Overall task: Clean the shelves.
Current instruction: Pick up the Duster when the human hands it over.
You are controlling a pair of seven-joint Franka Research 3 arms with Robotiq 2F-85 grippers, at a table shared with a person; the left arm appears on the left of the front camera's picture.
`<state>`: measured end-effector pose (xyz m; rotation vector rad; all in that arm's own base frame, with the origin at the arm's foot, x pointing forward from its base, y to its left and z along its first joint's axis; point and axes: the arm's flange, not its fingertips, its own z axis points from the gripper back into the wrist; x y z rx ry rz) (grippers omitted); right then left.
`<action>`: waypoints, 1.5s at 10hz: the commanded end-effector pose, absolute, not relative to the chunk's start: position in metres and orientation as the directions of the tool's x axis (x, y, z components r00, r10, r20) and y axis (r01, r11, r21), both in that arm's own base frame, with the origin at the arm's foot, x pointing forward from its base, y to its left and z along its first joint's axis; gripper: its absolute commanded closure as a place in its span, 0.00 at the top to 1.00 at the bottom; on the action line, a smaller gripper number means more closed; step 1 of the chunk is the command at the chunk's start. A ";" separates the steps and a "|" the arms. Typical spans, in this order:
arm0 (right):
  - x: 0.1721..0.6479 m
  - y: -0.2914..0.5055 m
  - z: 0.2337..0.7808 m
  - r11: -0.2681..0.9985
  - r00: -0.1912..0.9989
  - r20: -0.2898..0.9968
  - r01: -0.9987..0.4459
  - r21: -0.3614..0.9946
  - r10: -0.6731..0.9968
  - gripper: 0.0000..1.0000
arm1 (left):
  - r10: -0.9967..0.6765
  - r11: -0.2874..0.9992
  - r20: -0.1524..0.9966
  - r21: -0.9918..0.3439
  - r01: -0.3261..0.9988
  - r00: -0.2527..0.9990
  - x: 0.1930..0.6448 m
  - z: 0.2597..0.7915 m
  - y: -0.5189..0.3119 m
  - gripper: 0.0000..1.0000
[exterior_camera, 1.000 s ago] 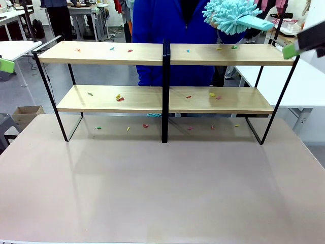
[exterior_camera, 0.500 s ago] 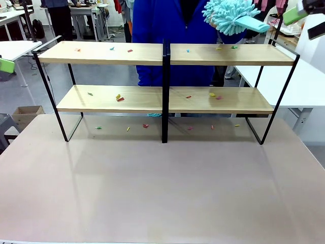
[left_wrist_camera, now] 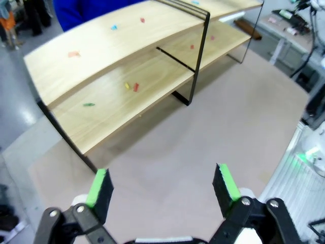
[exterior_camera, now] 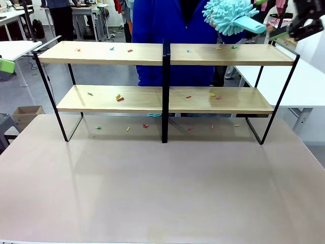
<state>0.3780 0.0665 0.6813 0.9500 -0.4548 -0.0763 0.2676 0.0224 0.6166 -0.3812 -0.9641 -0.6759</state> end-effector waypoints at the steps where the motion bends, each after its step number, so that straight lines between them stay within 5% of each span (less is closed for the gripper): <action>1: 0.408 0.075 0.681 0.595 0.907 0.289 -0.054 0.802 -0.307 1.00 | -0.355 0.727 0.853 -0.004 0.686 0.382 0.268 0.617 0.023 1.00; 5: 0.420 0.078 0.671 0.535 0.875 0.328 -0.097 0.839 -0.357 1.00 | -0.355 0.727 0.853 -0.004 0.686 0.382 0.268 0.617 0.023 1.00; 7: 0.419 0.079 0.669 0.554 0.873 0.332 -0.088 0.828 -0.358 0.43 | -0.355 0.727 0.853 -0.004 0.686 0.382 0.268 0.617 0.023 1.00; 9: 0.421 0.080 0.665 0.574 0.865 0.345 -0.082 0.815 -0.365 0.00 | -0.355 0.727 0.853 -0.004 0.686 0.382 0.268 0.617 0.023 1.00; 12: 0.422 0.080 0.659 0.590 0.864 0.343 -0.067 0.805 -0.369 0.06 | -0.355 0.727 0.853 -0.004 0.686 0.382 0.268 0.617 0.023 1.00; 15: 0.419 0.076 0.659 0.600 0.859 0.356 -0.072 0.796 -0.369 0.00 | -0.355 0.727 0.853 -0.004 0.686 0.382 0.268 0.617 0.023 1.00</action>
